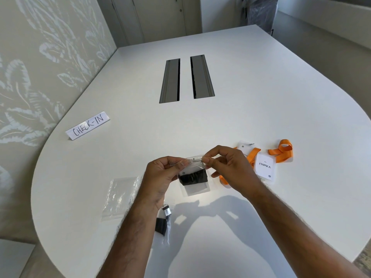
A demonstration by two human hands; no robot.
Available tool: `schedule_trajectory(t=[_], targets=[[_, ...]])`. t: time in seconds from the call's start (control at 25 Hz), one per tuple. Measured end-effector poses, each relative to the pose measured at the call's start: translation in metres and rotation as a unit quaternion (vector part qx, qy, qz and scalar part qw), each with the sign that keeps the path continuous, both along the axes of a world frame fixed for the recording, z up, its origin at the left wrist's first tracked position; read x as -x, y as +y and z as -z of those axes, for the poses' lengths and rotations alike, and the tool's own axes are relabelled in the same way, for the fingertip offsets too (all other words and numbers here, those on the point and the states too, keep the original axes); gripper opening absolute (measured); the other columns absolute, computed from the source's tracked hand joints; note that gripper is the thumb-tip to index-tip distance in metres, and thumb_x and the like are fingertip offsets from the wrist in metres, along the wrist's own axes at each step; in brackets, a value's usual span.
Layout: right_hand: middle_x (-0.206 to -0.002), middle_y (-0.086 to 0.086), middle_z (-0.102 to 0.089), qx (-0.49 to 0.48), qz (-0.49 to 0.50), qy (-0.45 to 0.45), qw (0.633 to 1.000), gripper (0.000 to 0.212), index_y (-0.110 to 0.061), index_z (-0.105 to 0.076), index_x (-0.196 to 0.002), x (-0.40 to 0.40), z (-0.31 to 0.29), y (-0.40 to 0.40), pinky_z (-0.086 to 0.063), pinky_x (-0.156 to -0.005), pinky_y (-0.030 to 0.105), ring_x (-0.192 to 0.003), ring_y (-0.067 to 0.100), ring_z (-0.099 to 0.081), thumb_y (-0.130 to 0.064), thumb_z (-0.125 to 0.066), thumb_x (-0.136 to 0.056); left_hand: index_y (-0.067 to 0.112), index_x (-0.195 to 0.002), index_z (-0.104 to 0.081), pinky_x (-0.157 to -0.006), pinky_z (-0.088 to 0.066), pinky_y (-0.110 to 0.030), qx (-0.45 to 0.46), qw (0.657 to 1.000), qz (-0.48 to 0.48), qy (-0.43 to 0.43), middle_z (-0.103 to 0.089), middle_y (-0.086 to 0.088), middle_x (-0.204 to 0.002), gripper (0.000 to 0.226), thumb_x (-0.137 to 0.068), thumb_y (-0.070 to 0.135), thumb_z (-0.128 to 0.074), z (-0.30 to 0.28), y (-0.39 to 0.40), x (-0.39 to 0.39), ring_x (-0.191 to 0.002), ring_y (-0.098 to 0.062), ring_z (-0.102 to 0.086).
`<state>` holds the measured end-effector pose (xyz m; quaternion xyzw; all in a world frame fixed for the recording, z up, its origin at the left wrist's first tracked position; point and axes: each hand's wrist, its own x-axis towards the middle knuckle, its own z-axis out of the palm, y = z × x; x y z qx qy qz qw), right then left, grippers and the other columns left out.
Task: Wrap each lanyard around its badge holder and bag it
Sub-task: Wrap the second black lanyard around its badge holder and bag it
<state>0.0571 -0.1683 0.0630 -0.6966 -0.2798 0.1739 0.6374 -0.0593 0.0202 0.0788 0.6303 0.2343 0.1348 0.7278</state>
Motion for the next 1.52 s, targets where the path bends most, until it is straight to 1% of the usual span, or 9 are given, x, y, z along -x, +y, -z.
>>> schedule_trajectory(t=[0.24,0.32,0.44,0.68,0.8,0.92,1.2,1.32,1.52], targets=[[-0.092,-0.002,-0.081,-0.020,0.010,0.038,0.999,0.005,-0.018,-0.081,-0.093,0.001,0.002,0.002,-0.066,-0.068,0.031,-0.085,0.015,-0.079,-0.019,-0.078,-0.097,0.010,-0.094,-0.083,-0.082,-0.061,-0.034,-0.001,1.000,-0.007,-0.008,-0.081,-0.016,-0.101,0.010,-0.085,0.015,-0.081,0.005,0.000,0.000,-0.089,-0.020,-0.075],[-0.093,0.001,-0.082,-0.025,0.013,0.051,0.998,0.005,-0.015,-0.082,-0.094,-0.001,0.003,0.002,-0.066,-0.067,0.033,-0.085,0.016,-0.079,-0.016,-0.078,-0.097,0.010,-0.097,-0.084,-0.086,-0.062,-0.030,-0.001,1.000,0.011,-0.012,-0.081,-0.015,-0.104,0.022,-0.080,0.024,-0.084,0.005,0.002,0.002,-0.094,-0.019,-0.076],[-0.093,0.002,-0.082,-0.030,0.010,0.063,0.998,0.004,-0.016,-0.082,-0.093,-0.002,0.003,-0.001,-0.067,-0.069,0.034,-0.086,0.018,-0.079,-0.017,-0.080,-0.095,0.013,-0.091,-0.085,-0.093,-0.062,-0.033,-0.024,1.000,0.011,-0.013,-0.082,-0.015,-0.099,0.038,-0.064,0.039,-0.090,0.005,0.004,0.006,-0.093,-0.020,-0.076],[-0.091,0.005,-0.083,-0.039,0.011,0.070,0.997,0.005,-0.015,-0.083,-0.091,0.002,0.007,-0.001,-0.068,-0.073,0.038,-0.086,0.020,-0.080,-0.015,-0.079,-0.095,0.009,-0.083,-0.082,-0.097,-0.059,-0.040,-0.031,0.999,-0.020,-0.018,-0.081,-0.019,-0.095,0.035,-0.060,0.033,-0.094,0.012,0.007,0.005,-0.091,-0.025,-0.075],[-0.090,0.004,-0.081,-0.062,0.021,0.102,0.993,0.010,-0.017,-0.083,-0.089,0.003,0.009,-0.002,-0.067,-0.069,0.035,-0.083,0.020,-0.079,-0.013,-0.078,-0.096,0.008,-0.094,-0.084,-0.099,-0.059,-0.043,0.003,0.999,0.017,-0.027,-0.081,-0.018,-0.104,0.039,-0.065,0.033,-0.091,0.012,0.007,0.008,-0.099,-0.025,-0.075],[-0.091,0.004,-0.082,-0.066,0.012,0.116,0.991,0.010,-0.018,-0.083,-0.089,0.002,0.010,-0.003,-0.066,-0.069,0.034,-0.083,0.020,-0.080,-0.014,-0.078,-0.096,0.012,-0.100,-0.085,-0.098,-0.059,-0.038,-0.011,0.999,0.048,-0.015,-0.081,-0.013,-0.110,0.040,-0.069,0.038,-0.088,0.011,0.011,0.013,-0.106,-0.022,-0.074],[-0.092,0.005,-0.082,-0.060,0.010,0.100,0.993,0.012,-0.021,-0.082,-0.086,0.008,0.014,-0.001,-0.068,-0.073,0.039,-0.086,0.022,-0.081,-0.016,-0.079,-0.096,0.014,-0.092,-0.086,-0.097,-0.058,-0.039,-0.056,0.998,0.003,-0.014,-0.082,-0.012,-0.100,0.041,-0.061,0.040,-0.091,0.011,0.021,0.019,-0.091,-0.018,-0.073],[-0.090,0.004,-0.081,-0.073,0.007,0.119,0.990,0.012,-0.020,-0.081,-0.086,0.012,0.017,0.000,-0.068,-0.074,0.039,-0.085,0.023,-0.081,-0.016,-0.078,-0.096,0.017,-0.092,-0.086,-0.096,-0.058,-0.037,-0.074,0.997,0.009,-0.017,-0.083,-0.010,-0.098,0.035,-0.066,0.040,-0.090,0.012,0.019,0.022,-0.089,-0.017,-0.073],[-0.096,0.009,-0.080,-0.042,0.005,0.156,0.987,0.008,-0.011,-0.080,-0.090,0.021,0.029,-0.009,-0.068,-0.072,0.048,-0.085,0.033,-0.082,-0.013,-0.077,-0.097,0.020,-0.095,-0.085,-0.091,-0.063,-0.033,-0.116,0.992,0.044,0.031,-0.083,-0.008,-0.095,0.006,-0.091,0.022,-0.080,0.021,0.018,0.032,-0.089,-0.016,-0.078]])
